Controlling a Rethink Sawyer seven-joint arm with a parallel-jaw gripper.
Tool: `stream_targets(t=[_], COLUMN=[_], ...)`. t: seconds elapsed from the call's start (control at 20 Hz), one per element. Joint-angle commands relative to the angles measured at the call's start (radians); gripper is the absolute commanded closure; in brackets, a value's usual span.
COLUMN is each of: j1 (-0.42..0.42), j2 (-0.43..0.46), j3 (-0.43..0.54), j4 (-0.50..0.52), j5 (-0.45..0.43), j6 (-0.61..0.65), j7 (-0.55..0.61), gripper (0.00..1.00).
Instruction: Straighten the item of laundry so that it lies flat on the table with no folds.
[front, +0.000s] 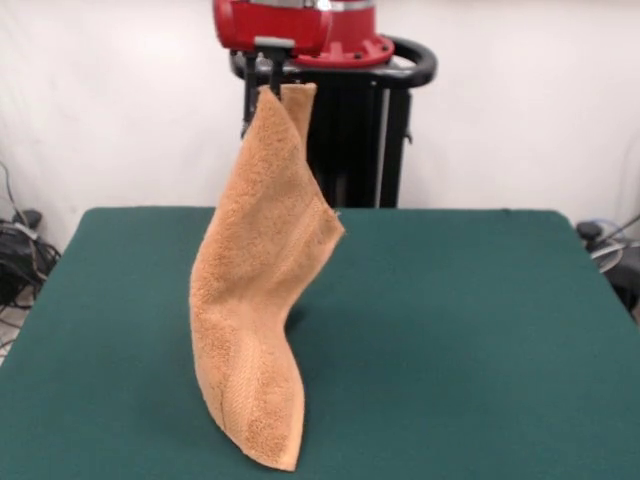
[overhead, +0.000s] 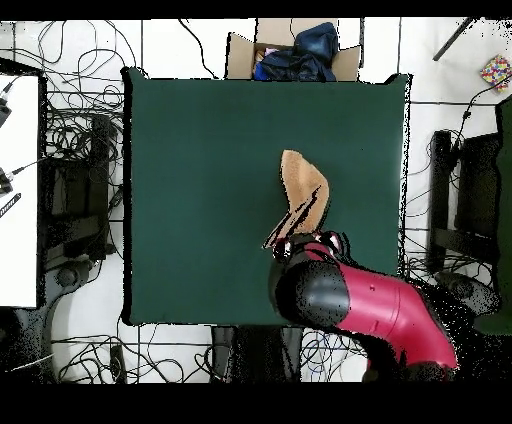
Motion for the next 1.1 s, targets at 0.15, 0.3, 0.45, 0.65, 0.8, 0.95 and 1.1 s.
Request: stream_targets(t=[0.15,0.3,0.45,0.65,0.8,0.95,1.1], j1=[0.094,0.122,0.15,0.171,0.168,0.149,0.146], j2=[-0.017,-0.023,-0.029,-0.038,-0.012,0.029,0.053], j3=[-0.105,-0.131,-0.153,-0.174,-0.17,-0.138,-0.116], j4=[0.131,0.142,0.144,0.171,0.195,0.232,0.261], j5=[0.045,0.068,0.08,0.103,0.133,0.189,0.236], j6=[-0.039,-0.021,-0.012,-0.025,-0.062,-0.129,-0.186], j7=[0.319,0.343,0.351,0.348,0.336,0.328,0.336], gripper=[1.0,1.0,1.0,1.0,1.0,1.0,1.0])
